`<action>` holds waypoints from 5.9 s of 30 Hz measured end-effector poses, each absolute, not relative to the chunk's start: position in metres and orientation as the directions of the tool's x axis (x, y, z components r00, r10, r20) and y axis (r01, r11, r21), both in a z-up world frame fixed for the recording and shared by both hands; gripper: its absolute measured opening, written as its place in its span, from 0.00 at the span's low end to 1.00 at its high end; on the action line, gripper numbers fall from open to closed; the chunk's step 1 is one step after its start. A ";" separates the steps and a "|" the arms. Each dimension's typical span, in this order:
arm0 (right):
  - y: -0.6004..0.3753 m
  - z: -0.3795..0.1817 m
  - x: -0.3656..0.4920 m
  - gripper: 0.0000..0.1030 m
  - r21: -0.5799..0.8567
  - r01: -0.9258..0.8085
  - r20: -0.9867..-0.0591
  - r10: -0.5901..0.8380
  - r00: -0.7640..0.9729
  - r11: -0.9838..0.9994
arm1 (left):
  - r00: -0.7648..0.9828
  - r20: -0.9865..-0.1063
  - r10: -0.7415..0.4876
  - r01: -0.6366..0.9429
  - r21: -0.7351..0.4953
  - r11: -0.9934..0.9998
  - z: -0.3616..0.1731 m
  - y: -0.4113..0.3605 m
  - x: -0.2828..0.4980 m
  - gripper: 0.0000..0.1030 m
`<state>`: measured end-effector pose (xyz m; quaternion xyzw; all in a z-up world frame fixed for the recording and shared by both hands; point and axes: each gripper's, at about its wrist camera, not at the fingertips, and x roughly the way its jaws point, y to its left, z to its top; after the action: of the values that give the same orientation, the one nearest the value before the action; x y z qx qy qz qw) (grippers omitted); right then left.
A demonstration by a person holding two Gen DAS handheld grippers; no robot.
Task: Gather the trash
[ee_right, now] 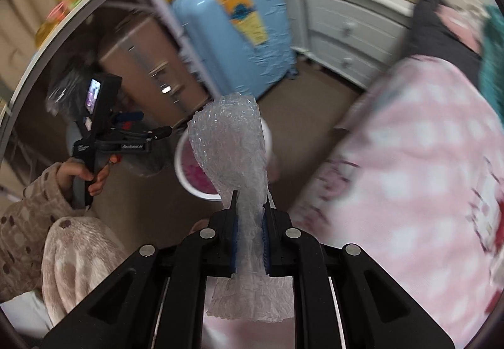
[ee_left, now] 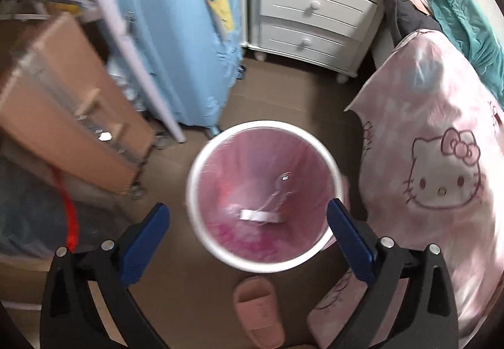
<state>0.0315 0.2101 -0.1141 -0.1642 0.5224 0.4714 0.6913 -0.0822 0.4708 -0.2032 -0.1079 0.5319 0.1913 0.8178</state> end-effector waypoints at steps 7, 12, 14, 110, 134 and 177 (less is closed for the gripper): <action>0.293 -0.158 0.028 0.10 0.300 -0.862 -0.890 0.446 -0.098 0.410 | 0.345 -0.900 0.266 -0.511 0.057 0.857 -0.158 0.480 -0.146 0.95; 0.350 -0.201 0.031 0.10 0.263 -0.889 -0.916 0.385 -0.109 0.374 | 0.361 -0.895 0.263 -0.595 -0.004 0.803 -0.132 0.485 -0.184 0.95; 0.371 -0.219 0.028 0.10 0.241 -0.900 -0.930 0.353 -0.106 0.363 | 0.363 -0.893 0.266 -0.622 -0.020 0.783 -0.125 0.484 -0.198 0.95; -0.369 -0.200 0.204 0.68 0.620 -0.019 -0.725 0.582 0.370 0.784 | 0.509 -0.853 -0.112 0.298 0.053 0.953 -0.121 -0.140 0.201 0.95; -0.359 -0.228 0.216 0.11 0.733 0.134 -0.644 0.617 0.453 0.667 | 0.507 -0.852 -0.131 0.330 0.051 0.943 -0.184 -0.145 0.234 0.61; -0.229 -0.024 0.108 0.01 0.578 -0.304 -0.582 0.643 0.497 0.758 | 0.693 -0.692 -0.201 0.021 -0.260 0.965 0.004 0.093 0.048 0.60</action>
<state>0.1083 -0.2287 -0.0239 0.2045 0.4149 0.2818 0.8406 0.0482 0.0930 0.0043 -0.1166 0.3867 -0.0610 0.9128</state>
